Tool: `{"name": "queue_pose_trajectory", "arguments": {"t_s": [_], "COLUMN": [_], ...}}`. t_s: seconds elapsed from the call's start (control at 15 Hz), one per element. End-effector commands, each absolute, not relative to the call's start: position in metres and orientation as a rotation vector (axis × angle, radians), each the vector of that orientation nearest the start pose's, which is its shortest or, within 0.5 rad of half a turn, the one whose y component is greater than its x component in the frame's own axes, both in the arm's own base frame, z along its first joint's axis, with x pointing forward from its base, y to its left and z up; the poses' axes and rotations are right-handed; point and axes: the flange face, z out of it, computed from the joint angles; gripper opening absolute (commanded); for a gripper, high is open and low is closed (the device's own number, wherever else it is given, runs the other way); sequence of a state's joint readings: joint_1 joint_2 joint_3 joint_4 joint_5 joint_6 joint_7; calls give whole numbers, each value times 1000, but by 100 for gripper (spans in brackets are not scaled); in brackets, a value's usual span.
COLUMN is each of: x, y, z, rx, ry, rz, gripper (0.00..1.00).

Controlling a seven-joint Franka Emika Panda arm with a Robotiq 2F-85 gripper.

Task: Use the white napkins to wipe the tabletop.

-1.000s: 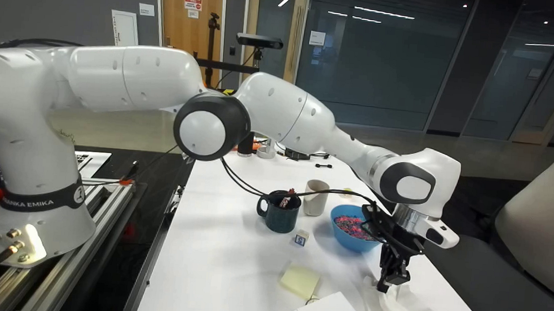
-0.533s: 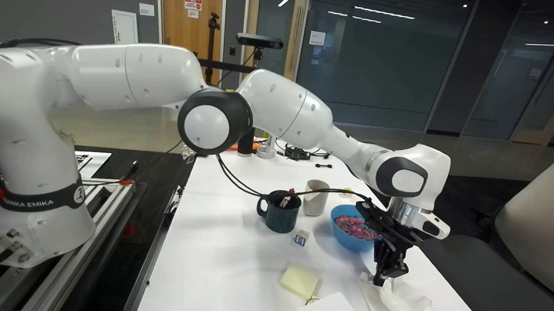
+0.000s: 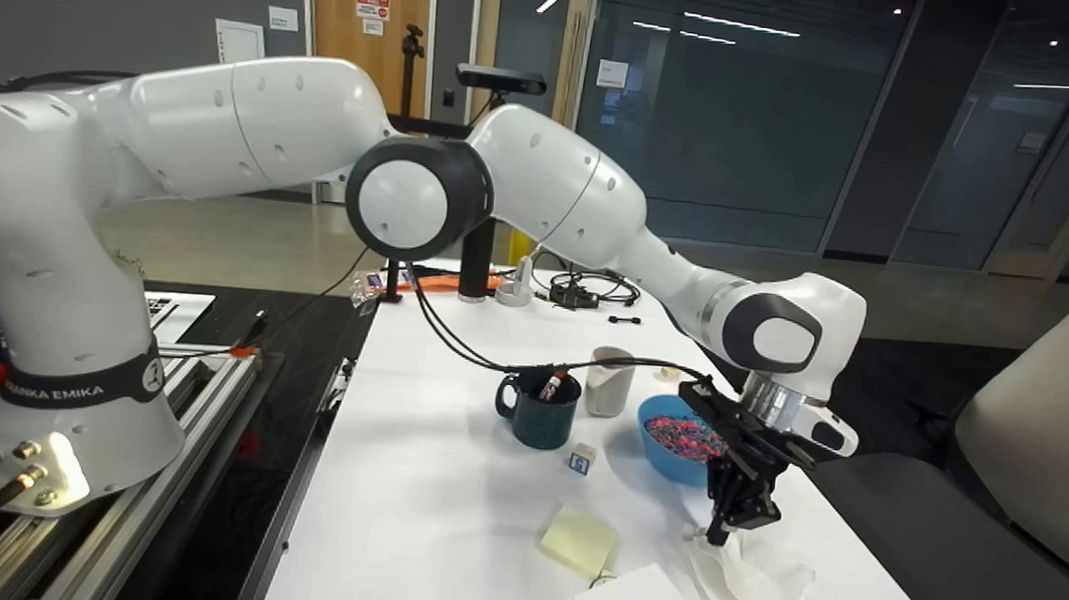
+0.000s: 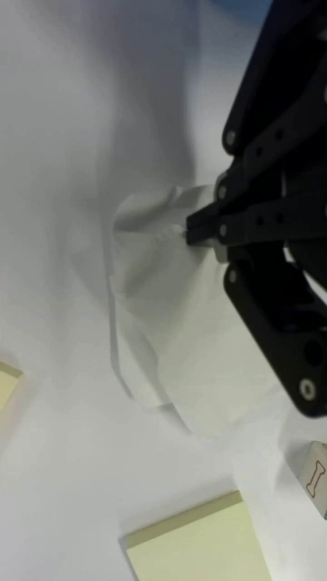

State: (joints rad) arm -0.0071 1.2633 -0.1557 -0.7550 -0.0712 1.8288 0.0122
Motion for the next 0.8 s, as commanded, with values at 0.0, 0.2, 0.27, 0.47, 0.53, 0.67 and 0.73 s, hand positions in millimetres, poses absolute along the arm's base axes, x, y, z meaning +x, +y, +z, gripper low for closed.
{"name": "queue_pose_trajectory", "arguments": {"t_s": [0.0, 0.2, 0.27, 0.47, 0.53, 0.67, 0.73], "x": [754, 742, 737, 721, 714, 702, 695], "y": [-80, -82, -82, -83, -83, -82, -82], "z": [156, 159, 159, 158, 156, 154, 153], "rx": [-3330, -3325, -3323, -3327, -3326, -3329, -3333], "ry": [-24, -60, -66, -82, -85, -97, -108], "rz": [368, 380, 382, 396, 398, 413, 420], "gripper": [0, 0, 0, 0, 0, 0, 0]}}
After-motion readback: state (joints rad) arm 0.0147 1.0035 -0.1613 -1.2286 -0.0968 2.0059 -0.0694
